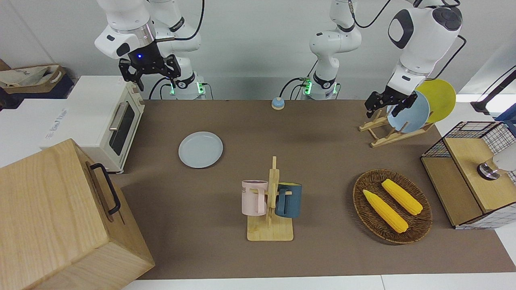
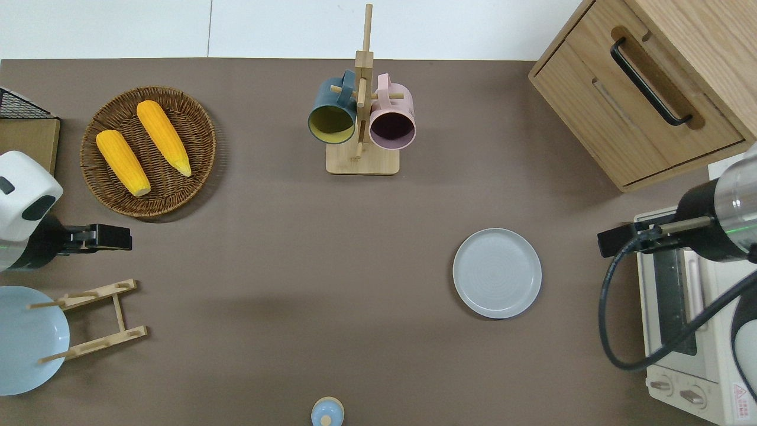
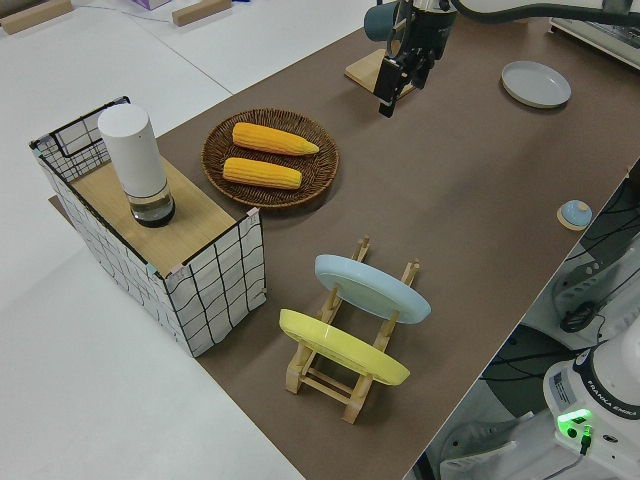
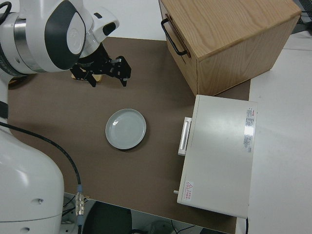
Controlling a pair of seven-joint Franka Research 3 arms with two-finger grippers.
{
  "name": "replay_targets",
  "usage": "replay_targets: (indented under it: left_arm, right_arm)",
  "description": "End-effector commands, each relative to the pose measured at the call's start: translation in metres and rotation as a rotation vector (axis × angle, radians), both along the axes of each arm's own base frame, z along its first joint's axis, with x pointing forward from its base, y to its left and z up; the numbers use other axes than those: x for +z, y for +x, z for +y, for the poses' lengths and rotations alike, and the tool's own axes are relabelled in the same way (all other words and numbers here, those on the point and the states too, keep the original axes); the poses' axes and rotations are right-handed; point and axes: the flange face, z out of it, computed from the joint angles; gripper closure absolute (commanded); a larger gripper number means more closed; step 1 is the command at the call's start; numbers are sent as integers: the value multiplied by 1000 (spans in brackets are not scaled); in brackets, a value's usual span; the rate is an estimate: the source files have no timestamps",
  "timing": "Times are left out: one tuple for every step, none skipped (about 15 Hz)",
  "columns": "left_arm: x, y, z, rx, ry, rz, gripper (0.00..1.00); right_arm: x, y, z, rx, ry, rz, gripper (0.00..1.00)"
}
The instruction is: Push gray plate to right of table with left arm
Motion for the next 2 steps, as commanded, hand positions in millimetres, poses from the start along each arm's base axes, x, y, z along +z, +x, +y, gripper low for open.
replay_targets:
  left_arm:
    - [-4, -1, -1, 18, 6, 21, 0]
    - [-4, -2, -2, 18, 6, 20, 0]
  right_arm:
    - [4, -2, -2, -8, 9, 5, 17]
    - [4, -2, -2, -8, 9, 5, 17]
